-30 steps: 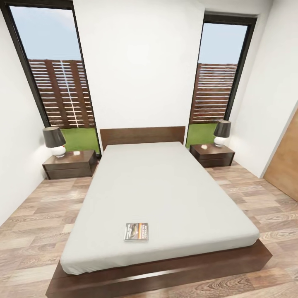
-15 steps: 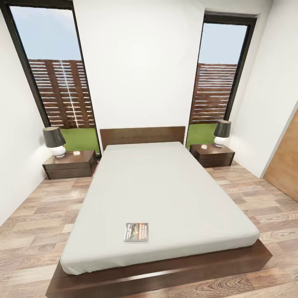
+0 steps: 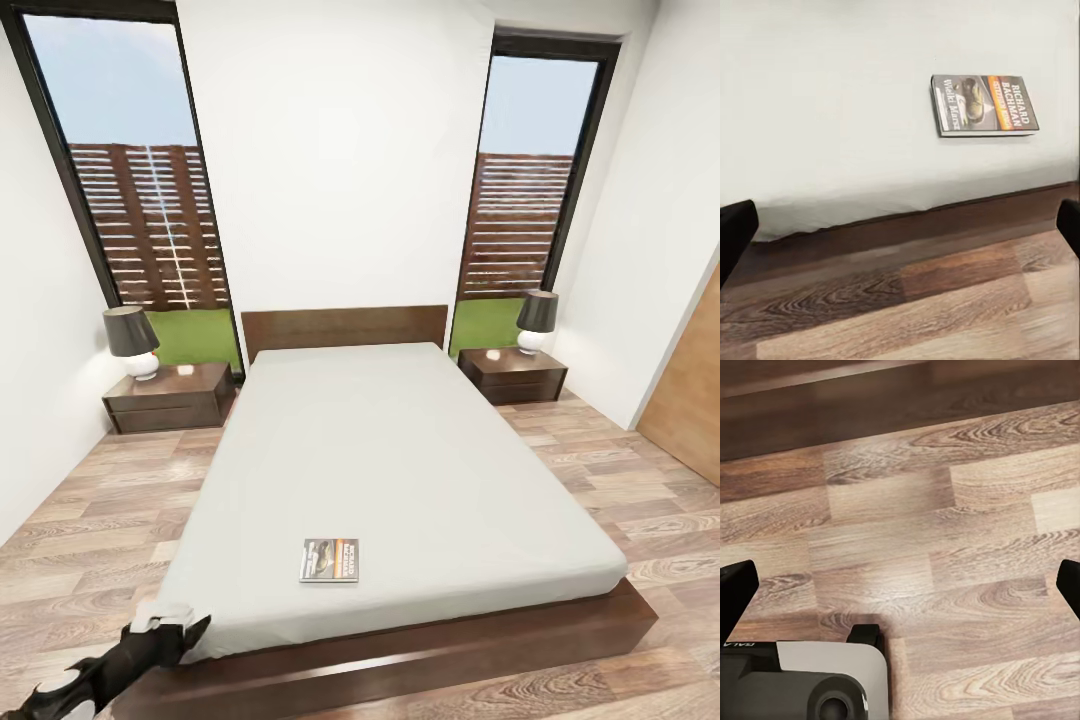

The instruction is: In the bedroom, move the book from the bed onto either nightstand, and place the two sandals side by side next to the bed.

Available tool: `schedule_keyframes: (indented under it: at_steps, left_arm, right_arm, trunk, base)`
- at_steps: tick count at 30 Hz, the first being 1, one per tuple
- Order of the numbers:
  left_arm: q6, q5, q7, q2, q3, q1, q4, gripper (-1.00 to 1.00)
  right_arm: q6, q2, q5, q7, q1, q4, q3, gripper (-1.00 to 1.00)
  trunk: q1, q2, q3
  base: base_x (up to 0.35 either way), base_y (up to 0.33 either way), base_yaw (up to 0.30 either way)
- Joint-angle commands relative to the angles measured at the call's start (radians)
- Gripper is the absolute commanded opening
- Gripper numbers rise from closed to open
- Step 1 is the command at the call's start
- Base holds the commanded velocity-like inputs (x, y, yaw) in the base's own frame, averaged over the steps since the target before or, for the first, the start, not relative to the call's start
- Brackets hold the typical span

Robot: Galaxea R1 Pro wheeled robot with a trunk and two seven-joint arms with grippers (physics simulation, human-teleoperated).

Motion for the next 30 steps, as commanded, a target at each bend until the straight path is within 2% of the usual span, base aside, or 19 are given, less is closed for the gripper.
schedule_keyframes:
  at_steps: [1,3,5,8,9,10,11,12,13,17,18,20,22,23,24,27,29,30]
  left_arm:
    - [0.028,0.007,0.044,0.013,0.02,-0.002,-0.054,1.0]
    - [0.088,0.005,0.107,0.028,0.072,-0.003,-0.125,1.0]
    - [0.153,0.002,0.151,0.032,0.12,-0.01,-0.169,1.0]
    - [0.226,-0.014,0.189,0.016,0.164,-0.063,-0.191,1.0]
    - [0.242,-0.021,0.196,0.001,0.173,-0.09,-0.183,1.0]
    - [0.242,-0.021,0.196,0.001,0.173,-0.09,-0.183,1.0]
    - [0.256,-0.027,0.203,-0.017,0.18,-0.118,-0.166,1.0]
    - [0.276,-0.04,0.21,-0.063,0.19,-0.176,-0.098,1.0]
    - [0.276,-0.04,0.21,-0.063,0.19,-0.176,-0.098,1.0]
    - [0.296,-0.082,0.208,-0.181,0.198,-0.313,0.113,1.0]
    - [0.296,-0.082,0.208,-0.181,0.198,-0.313,0.113,1.0]
    - [0.301,-0.12,0.201,-0.239,0.201,-0.385,0.232,1.0]
    - [0.306,-0.159,0.18,-0.286,0.203,-0.452,0.343,1.0]
    - [0.308,-0.174,0.162,-0.303,0.204,-0.484,0.392,1.0]
    - [0.308,-0.174,0.162,-0.303,0.204,-0.484,0.392,1.0]
    - [0.315,-0.203,0.086,-0.337,0.208,-0.57,0.513,1.0]
    - [0.322,-0.215,0.037,-0.351,0.211,-0.613,0.581,1.0]
    - [0.322,-0.215,0.037,-0.351,0.211,-0.613,0.581,1.0]
  right_arm:
    - [-0.003,0.0,0.008,0.004,-0.001,0.0,-0.009,1.0]
    - [-0.003,-0.001,0.008,0.004,-0.001,0.0,-0.009,1.0]
    - [-0.003,-0.001,0.008,0.004,-0.001,0.0,-0.009,1.0]
    - [-0.003,-0.002,0.008,0.004,-0.001,0.0,-0.009,1.0]
    - [-0.003,-0.003,0.007,0.004,-0.001,0.0,-0.01,1.0]
    - [-0.003,-0.003,0.007,0.004,-0.001,0.0,-0.01,1.0]
    - [-0.003,-0.003,0.007,0.004,-0.001,0.0,-0.01,1.0]
    - [-0.003,-0.004,0.007,0.004,-0.001,0.0,-0.01,1.0]
    - [-0.003,-0.004,0.007,0.004,-0.001,0.0,-0.01,1.0]
    - [-0.003,-0.004,0.007,0.004,-0.001,-0.001,-0.01,1.0]
    - [-0.003,-0.004,0.007,0.004,-0.001,-0.001,-0.01,1.0]
    - [-0.003,-0.005,0.007,0.004,-0.001,-0.001,-0.01,1.0]
    - [-0.003,-0.005,0.007,0.004,-0.001,-0.001,-0.01,1.0]
    - [-0.003,-0.005,0.007,0.003,-0.001,-0.001,-0.01,1.0]
    - [-0.003,-0.005,0.007,0.003,-0.001,-0.001,-0.01,1.0]
    - [-0.003,-0.004,0.006,0.003,-0.001,-0.003,-0.01,1.0]
    - [-0.003,-0.004,0.006,0.003,-0.001,-0.003,-0.01,1.0]
    - [-0.003,-0.004,0.006,0.003,-0.001,-0.003,-0.01,1.0]
  trunk:
    - [0.001,-0.002,-0.002]
    - [0.001,-0.002,-0.002]
    - [0.001,-0.002,-0.002]
    - [0.001,-0.002,-0.002]
    - [0.001,-0.002,-0.002]
    - [0.001,-0.002,-0.002]
    - [0.001,-0.002,-0.002]
    - [0.001,-0.002,-0.002]
    - [0.001,-0.002,-0.002]
    - [0.001,-0.002,-0.002]
    - [0.001,-0.002,-0.002]
    - [0.001,-0.002,-0.002]
    - [0.001,-0.002,-0.002]
    - [0.001,-0.002,-0.002]
    - [0.001,-0.002,-0.002]
    - [0.001,-0.002,-0.002]
    - [0.001,-0.002,-0.002]
    - [0.001,-0.002,-0.002]
  base:
    - [0.0,0.0,0.0]
    - [0.0,0.0,0.0]
    - [0.0,0.0,0.0]
    - [0.0,0.0,0.0]
    - [0.0,0.0,0.0]
    - [0.0,0.0,0.0]
    - [0.0,0.0,0.0]
    - [0.0,0.0,0.0]
    - [0.0,0.0,0.0]
    - [0.0,0.0,0.0]
    - [0.0,0.0,0.0]
    - [0.0,0.0,0.0]
    - [0.0,0.0,0.0]
    - [0.0,0.0,0.0]
    - [0.0,0.0,0.0]
    - [0.0,0.0,0.0]
    - [0.0,0.0,0.0]
    - [0.0,0.0,0.0]
